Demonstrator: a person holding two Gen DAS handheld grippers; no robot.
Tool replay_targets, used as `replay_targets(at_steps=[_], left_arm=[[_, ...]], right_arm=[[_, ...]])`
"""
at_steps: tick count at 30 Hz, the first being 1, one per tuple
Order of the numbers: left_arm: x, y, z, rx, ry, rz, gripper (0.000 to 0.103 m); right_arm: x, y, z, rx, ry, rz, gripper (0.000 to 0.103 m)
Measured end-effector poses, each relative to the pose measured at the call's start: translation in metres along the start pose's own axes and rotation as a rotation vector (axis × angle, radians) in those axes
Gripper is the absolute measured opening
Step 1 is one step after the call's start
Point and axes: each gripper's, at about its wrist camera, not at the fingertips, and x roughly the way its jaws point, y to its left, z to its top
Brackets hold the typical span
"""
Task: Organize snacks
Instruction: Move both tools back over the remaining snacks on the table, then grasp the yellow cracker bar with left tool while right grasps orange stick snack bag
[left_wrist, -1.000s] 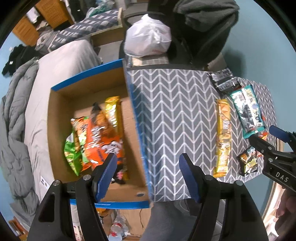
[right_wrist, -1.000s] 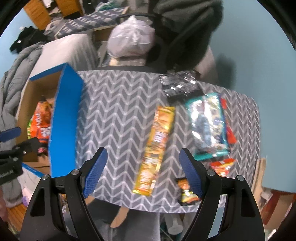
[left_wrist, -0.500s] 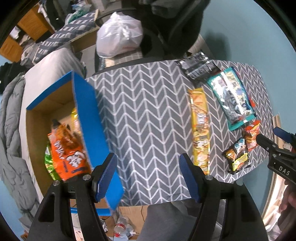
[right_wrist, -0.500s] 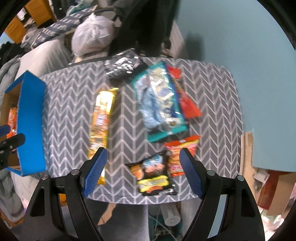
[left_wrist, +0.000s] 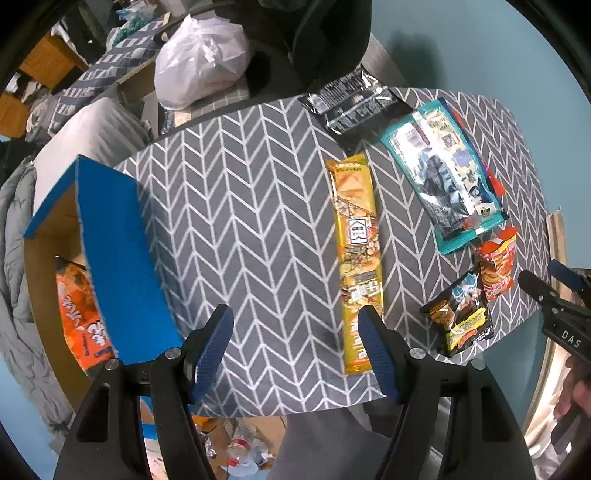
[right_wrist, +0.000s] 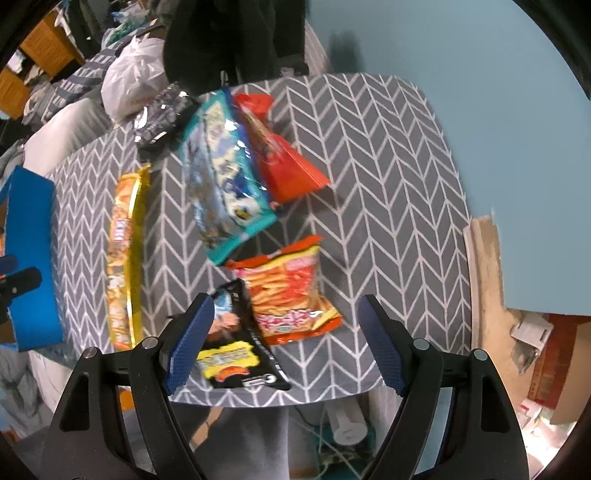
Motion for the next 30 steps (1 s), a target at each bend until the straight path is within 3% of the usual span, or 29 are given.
replay_targets(at_steps=[11,20,22,24,30], left_arm=[[0.034,-0.020,0.010,-0.038,0.061,-0.009,0.071],[0.052,-0.030,0.018,-0.070,0.079,-0.008,0.076],[0.056,-0.032,0.020,-0.074,0.084,-0.004,0.076],[0.060,-0.035,0.023,-0.080,0.088,-0.001,0.076],[0.076,-0.039,0.037,-0.091,0.102,0.018,0.078]], right_arm=[[0.040,-0.012,-0.001,-0.003,0.031,0.098,0.080],[0.074,-0.004,0.007,-0.059,0.072,0.096,0.080],[0.080,-0.003,0.009,-0.072,0.084,0.093,0.076],[0.086,-0.002,0.012,-0.082,0.098,0.106,0.059],[0.089,0.003,0.022,-0.119,0.077,0.069,0.043]])
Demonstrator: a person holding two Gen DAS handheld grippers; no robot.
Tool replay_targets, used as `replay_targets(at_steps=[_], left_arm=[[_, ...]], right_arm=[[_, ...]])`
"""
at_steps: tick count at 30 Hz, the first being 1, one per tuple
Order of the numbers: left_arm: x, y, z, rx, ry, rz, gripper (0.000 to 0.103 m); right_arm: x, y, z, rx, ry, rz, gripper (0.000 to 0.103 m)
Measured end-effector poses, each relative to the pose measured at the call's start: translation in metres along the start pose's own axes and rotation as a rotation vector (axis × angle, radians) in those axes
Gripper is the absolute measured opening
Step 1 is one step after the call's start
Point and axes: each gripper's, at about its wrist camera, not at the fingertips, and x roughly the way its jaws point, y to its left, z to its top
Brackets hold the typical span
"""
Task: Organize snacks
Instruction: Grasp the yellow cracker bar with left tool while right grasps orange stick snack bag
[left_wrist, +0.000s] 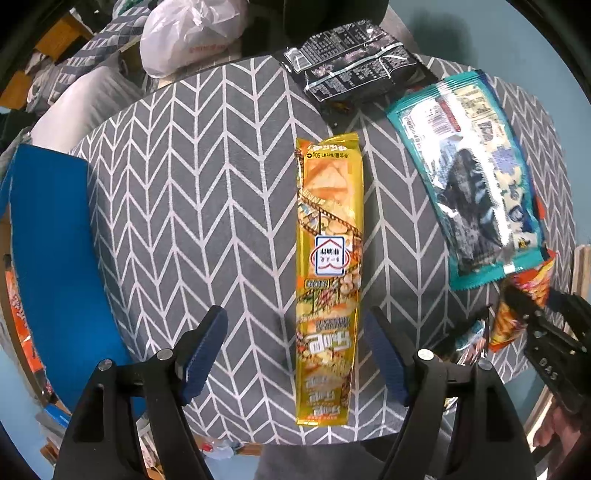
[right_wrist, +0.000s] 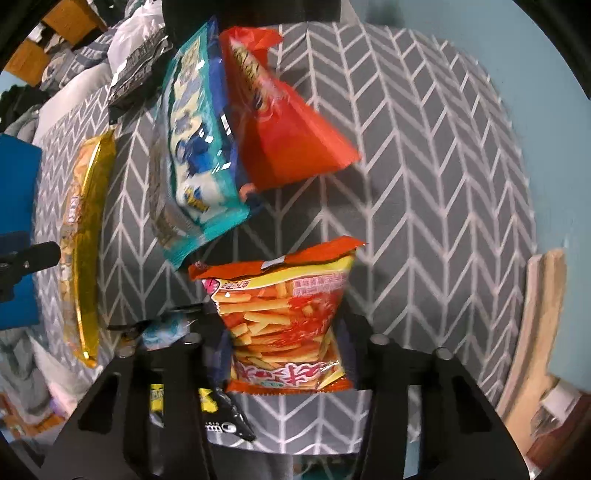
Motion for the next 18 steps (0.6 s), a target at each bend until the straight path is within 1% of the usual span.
replay_targets(at_steps=[3,7,8,9,11,14,15,16,17,18], left_arm=[[0.012,-0.004,0.007,-0.010,0.013,0.000,0.078],[0.029,-0.006,0.018,-0.012,0.038,0.019,0.078],[0.032,-0.008,0.019,-0.011,0.040,0.025,0.078],[0.037,-0.009,0.021,-0.008,0.041,0.031,0.078],[0.042,-0.012,0.023,-0.001,0.041,0.039,0.078],[0.045,-0.016,0.025,0.012,0.027,0.036,0.076],[0.047,-0.017,0.026,0.016,0.022,0.030,0.068],[0.047,-0.017,0.026,0.019,0.020,0.024,0.057],[0.048,-0.017,0.026,0.018,0.023,0.004,0.052],[0.049,-0.015,0.022,0.013,0.025,-0.010,0.041]], right_arm=[[0.000,-0.004,0.007,0.016,-0.010,-0.007,0.043],[0.001,-0.009,0.015,0.036,-0.006,0.002,0.043],[0.002,-0.008,0.015,0.039,-0.003,0.004,0.048],[0.002,-0.010,0.018,0.041,0.001,0.001,0.055],[0.004,-0.018,0.018,0.048,0.006,-0.011,0.060],[0.007,-0.022,0.014,0.057,0.010,-0.013,0.061],[0.011,-0.029,0.011,0.062,0.013,-0.010,0.061],[0.013,-0.029,0.011,0.067,0.016,-0.007,0.061],[0.015,-0.028,0.009,0.069,0.016,-0.006,0.061],[0.017,-0.031,0.007,0.069,0.016,-0.006,0.060]])
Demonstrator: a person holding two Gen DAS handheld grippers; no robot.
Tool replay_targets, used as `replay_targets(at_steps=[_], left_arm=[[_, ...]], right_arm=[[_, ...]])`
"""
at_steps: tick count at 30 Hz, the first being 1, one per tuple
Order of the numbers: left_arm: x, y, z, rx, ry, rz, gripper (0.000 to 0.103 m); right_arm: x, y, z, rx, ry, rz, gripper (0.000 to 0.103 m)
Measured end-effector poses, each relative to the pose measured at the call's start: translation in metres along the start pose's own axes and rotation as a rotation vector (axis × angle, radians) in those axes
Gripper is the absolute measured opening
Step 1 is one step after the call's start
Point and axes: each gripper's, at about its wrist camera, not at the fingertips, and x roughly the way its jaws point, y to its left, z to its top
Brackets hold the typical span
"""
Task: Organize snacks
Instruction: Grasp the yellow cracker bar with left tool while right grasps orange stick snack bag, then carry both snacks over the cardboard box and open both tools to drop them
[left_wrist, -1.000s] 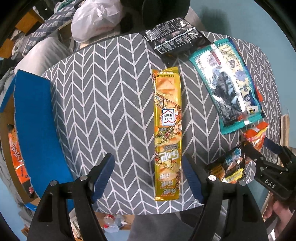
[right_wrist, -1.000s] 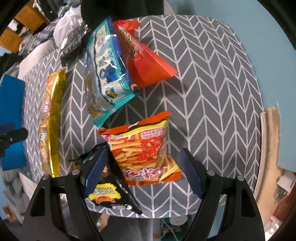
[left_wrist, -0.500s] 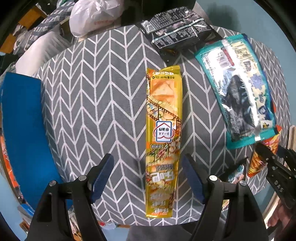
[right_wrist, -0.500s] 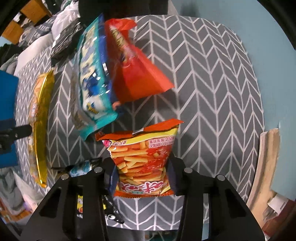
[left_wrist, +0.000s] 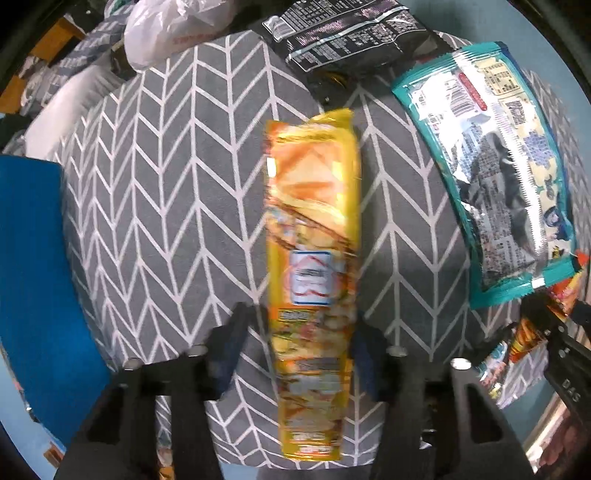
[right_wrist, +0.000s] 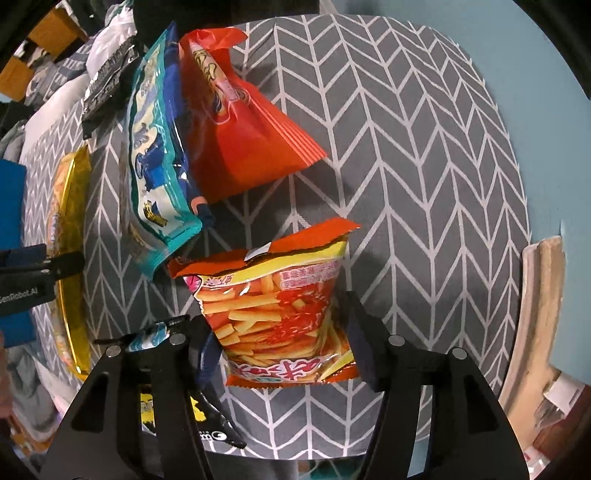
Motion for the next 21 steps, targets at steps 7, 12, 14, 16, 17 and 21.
replay_targets(at_steps=[7,12,14,16,17,21], left_arm=[[-0.002,0.016,-0.015,-0.008,-0.019,-0.007,0.032],[-0.011,0.033,-0.031,-0.013,-0.023,-0.014,0.032],[-0.016,0.041,-0.037,-0.017,-0.029,-0.018,0.032],[-0.021,0.049,-0.042,-0.017,-0.034,-0.022,0.032],[-0.025,0.051,-0.043,-0.018,-0.037,-0.024,0.032],[-0.038,0.074,-0.053,-0.010,-0.059,-0.033,0.032]], right_arm=[[0.000,0.013,-0.011,-0.014,-0.022,-0.018,0.041],[-0.012,0.012,-0.021,-0.008,-0.023,-0.028,0.040],[-0.020,0.016,-0.020,-0.007,-0.026,-0.031,0.040],[-0.027,0.019,-0.023,-0.004,-0.030,-0.035,0.039],[-0.031,0.018,-0.024,-0.002,-0.034,-0.035,0.039],[-0.051,0.024,-0.029,0.011,-0.049,-0.037,0.039]])
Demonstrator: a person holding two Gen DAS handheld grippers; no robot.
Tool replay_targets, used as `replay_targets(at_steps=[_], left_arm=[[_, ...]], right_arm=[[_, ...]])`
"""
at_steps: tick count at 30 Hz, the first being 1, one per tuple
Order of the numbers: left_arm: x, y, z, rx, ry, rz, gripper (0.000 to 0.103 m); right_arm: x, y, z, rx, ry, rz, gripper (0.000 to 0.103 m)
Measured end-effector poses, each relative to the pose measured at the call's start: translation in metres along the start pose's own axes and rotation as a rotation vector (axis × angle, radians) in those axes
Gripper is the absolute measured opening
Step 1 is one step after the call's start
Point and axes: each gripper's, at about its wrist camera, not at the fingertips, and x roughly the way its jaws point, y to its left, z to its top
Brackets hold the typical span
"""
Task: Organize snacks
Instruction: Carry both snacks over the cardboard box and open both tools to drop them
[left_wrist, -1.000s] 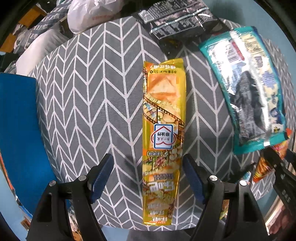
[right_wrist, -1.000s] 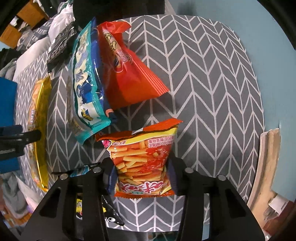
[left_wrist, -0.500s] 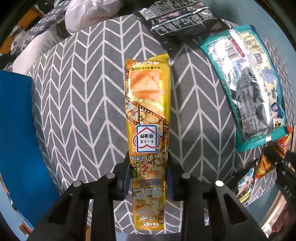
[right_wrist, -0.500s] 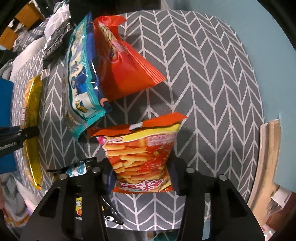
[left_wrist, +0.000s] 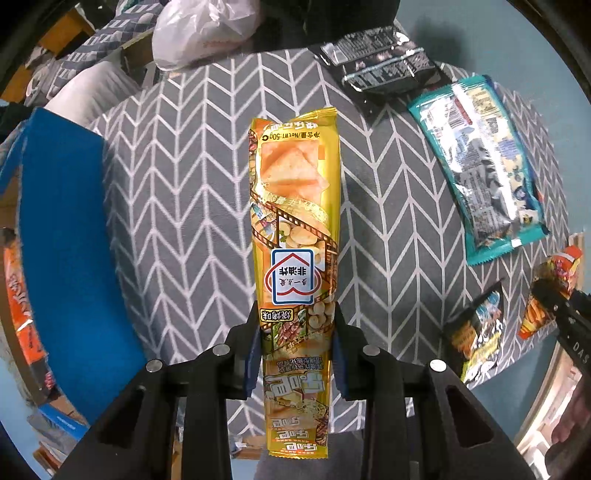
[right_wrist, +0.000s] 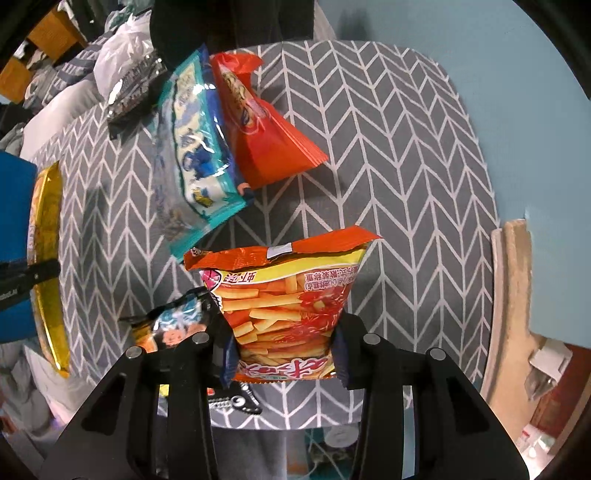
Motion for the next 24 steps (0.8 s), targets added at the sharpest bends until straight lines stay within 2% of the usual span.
replay_targets(at_steps=[11,13,24], left_arm=[[-0.051,0.030,-0.015,0.002,-0.067,-0.002,0.032],[-0.057,0.024,-0.017,-0.005,-0.075,-0.003,0.032],[-0.095,0.063,-0.045,-0.062,-0.126,0.005,0.032]], right_arm=[[-0.050,0.030,0.005,-0.001,-0.055,0.015,0.039],[-0.055,0.040,0.010,-0.010,-0.062,0.022,0.039],[-0.073,0.115,0.019,-0.101,-0.098,0.070,0.039]])
